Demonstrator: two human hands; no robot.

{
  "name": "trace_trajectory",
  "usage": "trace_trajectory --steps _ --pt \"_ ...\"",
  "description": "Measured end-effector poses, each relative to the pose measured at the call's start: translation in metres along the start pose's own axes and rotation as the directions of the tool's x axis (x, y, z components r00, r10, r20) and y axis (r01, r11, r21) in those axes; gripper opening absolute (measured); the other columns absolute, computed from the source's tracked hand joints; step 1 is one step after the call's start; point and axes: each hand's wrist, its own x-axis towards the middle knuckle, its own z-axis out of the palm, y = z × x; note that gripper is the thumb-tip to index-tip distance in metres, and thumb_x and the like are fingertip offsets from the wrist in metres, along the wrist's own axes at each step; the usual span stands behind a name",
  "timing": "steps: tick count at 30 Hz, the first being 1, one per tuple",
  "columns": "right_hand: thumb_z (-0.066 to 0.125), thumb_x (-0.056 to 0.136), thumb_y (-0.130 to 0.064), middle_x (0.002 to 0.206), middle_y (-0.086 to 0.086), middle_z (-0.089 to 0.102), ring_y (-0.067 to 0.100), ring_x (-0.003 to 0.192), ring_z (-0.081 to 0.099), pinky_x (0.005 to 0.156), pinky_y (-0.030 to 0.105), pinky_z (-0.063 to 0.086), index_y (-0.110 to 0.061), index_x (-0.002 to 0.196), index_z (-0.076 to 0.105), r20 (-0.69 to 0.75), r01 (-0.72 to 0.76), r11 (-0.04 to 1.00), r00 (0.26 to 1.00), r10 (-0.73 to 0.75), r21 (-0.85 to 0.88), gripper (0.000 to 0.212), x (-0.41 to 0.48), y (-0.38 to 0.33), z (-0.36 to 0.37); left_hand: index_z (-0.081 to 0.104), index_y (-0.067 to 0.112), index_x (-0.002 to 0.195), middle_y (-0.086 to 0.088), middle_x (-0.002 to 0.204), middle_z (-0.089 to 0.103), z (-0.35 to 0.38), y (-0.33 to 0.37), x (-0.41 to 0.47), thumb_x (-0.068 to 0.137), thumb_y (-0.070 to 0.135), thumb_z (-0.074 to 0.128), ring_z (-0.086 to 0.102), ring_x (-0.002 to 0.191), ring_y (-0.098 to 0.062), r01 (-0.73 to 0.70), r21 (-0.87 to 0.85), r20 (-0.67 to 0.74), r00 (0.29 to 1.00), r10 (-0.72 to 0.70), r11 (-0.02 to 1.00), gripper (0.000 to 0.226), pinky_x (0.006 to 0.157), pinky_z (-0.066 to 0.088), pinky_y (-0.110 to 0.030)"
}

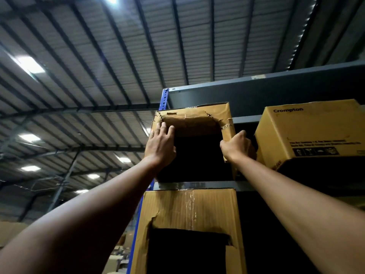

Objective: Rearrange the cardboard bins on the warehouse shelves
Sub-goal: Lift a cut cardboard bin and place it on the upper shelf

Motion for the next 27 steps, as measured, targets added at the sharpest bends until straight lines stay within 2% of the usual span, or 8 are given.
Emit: trace_trajectory --steps 1,3,6,10,15,21,25,27 --pt "0.065 0.090 -0.016 0.143 0.018 0.039 0.033 0.130 0.043 0.104 0.041 0.041 -0.005 0.146 0.025 0.005 -0.046 0.999 0.999 0.046 0.001 0.070 0.005 0.001 0.002 0.026 0.014 0.148 -0.020 0.156 0.022 0.006 -0.004 0.003 0.084 0.031 0.057 0.020 0.145 -0.037 0.022 0.033 -0.017 1.000 -0.022 0.999 0.073 0.115 0.026 -0.049" --pt "0.063 0.090 -0.009 0.145 0.019 0.034 0.033 0.132 0.040 0.105 0.039 0.039 -0.003 0.147 0.025 0.015 -0.086 0.996 0.996 0.086 -0.029 0.069 0.008 0.003 0.010 0.023 0.017 0.147 -0.020 0.152 0.027 0.018 -0.013 0.006 0.081 0.035 0.062 0.033 0.135 -0.039 0.190 0.021 -0.012 0.982 -0.190 0.982 0.079 0.102 0.038 -0.051" --pt "0.058 0.092 -0.007 0.136 0.019 0.045 0.032 0.122 0.050 0.101 0.041 0.046 -0.001 0.136 0.043 -0.066 -0.034 0.980 0.998 0.022 -0.194 0.046 0.013 0.010 0.014 0.015 0.014 0.148 -0.023 0.135 0.047 0.024 -0.025 0.006 0.082 0.036 0.069 0.054 0.117 -0.039 0.462 -0.139 0.159 0.883 -0.441 0.876 0.088 0.088 0.047 -0.046" --pt "0.049 0.096 -0.011 0.117 0.015 0.058 0.023 0.091 0.061 0.084 0.035 0.051 -0.005 0.114 0.058 -0.156 0.013 0.963 0.986 -0.057 -0.271 0.021 0.009 0.013 0.015 0.030 0.010 0.138 -0.018 0.112 0.066 0.030 -0.028 0.006 0.085 0.024 0.068 0.065 0.101 -0.037 0.458 -0.174 0.126 0.888 -0.442 0.872 0.067 0.073 0.045 -0.038" --pt "0.053 0.096 -0.004 0.117 0.020 0.058 0.031 0.102 0.063 0.085 0.043 0.056 0.000 0.119 0.055 -0.189 0.045 0.970 0.978 -0.091 -0.237 0.024 -0.005 -0.005 0.004 0.034 0.009 0.135 -0.019 0.106 0.067 0.007 -0.018 0.005 0.087 0.017 0.065 0.066 0.097 -0.039 0.461 -0.190 0.065 0.887 -0.457 0.867 0.058 0.071 0.046 -0.041" --pt "0.042 0.101 -0.013 0.109 0.014 0.065 0.029 0.098 0.066 0.071 0.036 0.048 -0.005 0.114 0.057 -0.194 0.039 0.969 0.977 -0.088 -0.243 0.022 -0.027 -0.017 -0.050 0.030 0.014 0.138 -0.017 0.106 0.067 -0.043 -0.002 0.007 0.087 0.015 0.061 0.066 0.092 -0.039 0.457 -0.134 -0.043 0.884 -0.466 0.879 0.060 0.068 0.046 -0.041" --pt "0.040 0.101 -0.014 0.109 0.014 0.066 0.030 0.098 0.066 0.071 0.036 0.047 -0.008 0.114 0.054 -0.161 0.115 0.971 0.975 -0.151 -0.211 0.021 -0.042 -0.024 -0.084 0.037 0.013 0.136 -0.021 0.110 0.064 -0.088 0.017 -0.003 0.098 0.016 0.037 0.063 0.098 -0.043 0.514 -0.130 -0.095 0.845 -0.527 0.848 0.039 0.078 0.048 -0.047" --pt "0.037 0.101 -0.015 0.109 0.013 0.066 0.030 0.099 0.065 0.076 0.039 0.051 -0.008 0.116 0.053 -0.135 0.119 0.984 0.981 -0.136 -0.130 0.023 -0.052 -0.029 -0.100 0.043 0.012 0.134 -0.022 0.113 0.063 -0.106 0.021 -0.009 0.098 0.019 0.038 0.061 0.102 -0.044 0.542 -0.139 -0.089 0.826 -0.556 0.829 0.037 0.083 0.047 -0.049"
